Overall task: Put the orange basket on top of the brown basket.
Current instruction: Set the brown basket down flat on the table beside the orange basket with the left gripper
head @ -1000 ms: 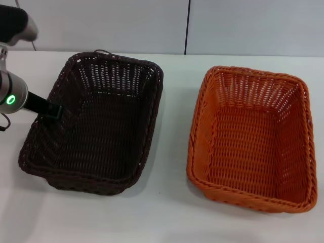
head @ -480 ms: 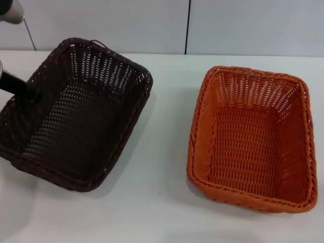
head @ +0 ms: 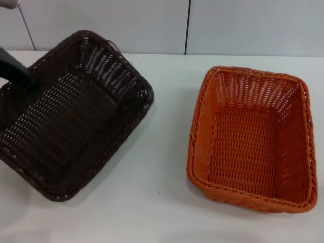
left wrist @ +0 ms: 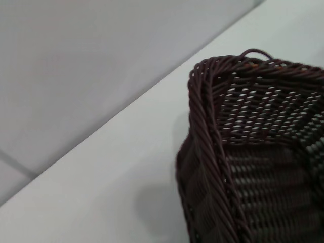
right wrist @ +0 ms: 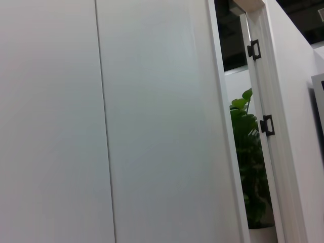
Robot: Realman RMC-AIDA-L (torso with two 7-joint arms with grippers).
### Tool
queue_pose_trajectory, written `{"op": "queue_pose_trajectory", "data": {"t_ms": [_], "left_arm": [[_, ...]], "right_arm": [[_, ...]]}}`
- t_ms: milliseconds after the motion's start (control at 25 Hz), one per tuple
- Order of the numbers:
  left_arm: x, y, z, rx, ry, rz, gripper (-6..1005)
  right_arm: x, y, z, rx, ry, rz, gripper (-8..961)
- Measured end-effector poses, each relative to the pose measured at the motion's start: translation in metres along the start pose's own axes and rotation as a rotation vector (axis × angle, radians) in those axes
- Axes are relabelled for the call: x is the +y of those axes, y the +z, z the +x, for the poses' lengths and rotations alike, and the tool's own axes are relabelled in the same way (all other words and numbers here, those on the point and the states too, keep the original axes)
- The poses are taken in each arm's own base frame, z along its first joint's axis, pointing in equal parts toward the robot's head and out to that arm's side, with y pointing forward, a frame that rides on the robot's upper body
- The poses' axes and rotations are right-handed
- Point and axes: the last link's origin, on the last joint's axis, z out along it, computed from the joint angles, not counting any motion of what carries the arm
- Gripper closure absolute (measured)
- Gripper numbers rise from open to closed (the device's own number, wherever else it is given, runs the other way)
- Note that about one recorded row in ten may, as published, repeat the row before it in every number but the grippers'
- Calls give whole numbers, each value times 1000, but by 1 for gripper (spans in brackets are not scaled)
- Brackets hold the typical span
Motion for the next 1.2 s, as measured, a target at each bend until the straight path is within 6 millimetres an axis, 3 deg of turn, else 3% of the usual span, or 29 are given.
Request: {"op": "queue_pose_trajectory", "data": {"t_ms": [240,320,360,480,840,1200], "left_arm": [[-3,-16,11,59,87,-88,805],[-6,-25,16,90,117,-114,808],[-12,-42,25,122,201,-147,809],[-15,-49,29,116,265,-174,813],[-10,-50,35,6,422,-295,816],[10,-42,51,-40,590,-456,819]], "right_arm": [[1,-1,0,2,2,-1,180],[1,-1,0,2,3,1,180],[1,-1,0,3,4,1,180],[1,-1,0,3,4,2,181],[-2,-2,2,6,0,8,181],[-1,-5,3,12,2,9,182]]}}
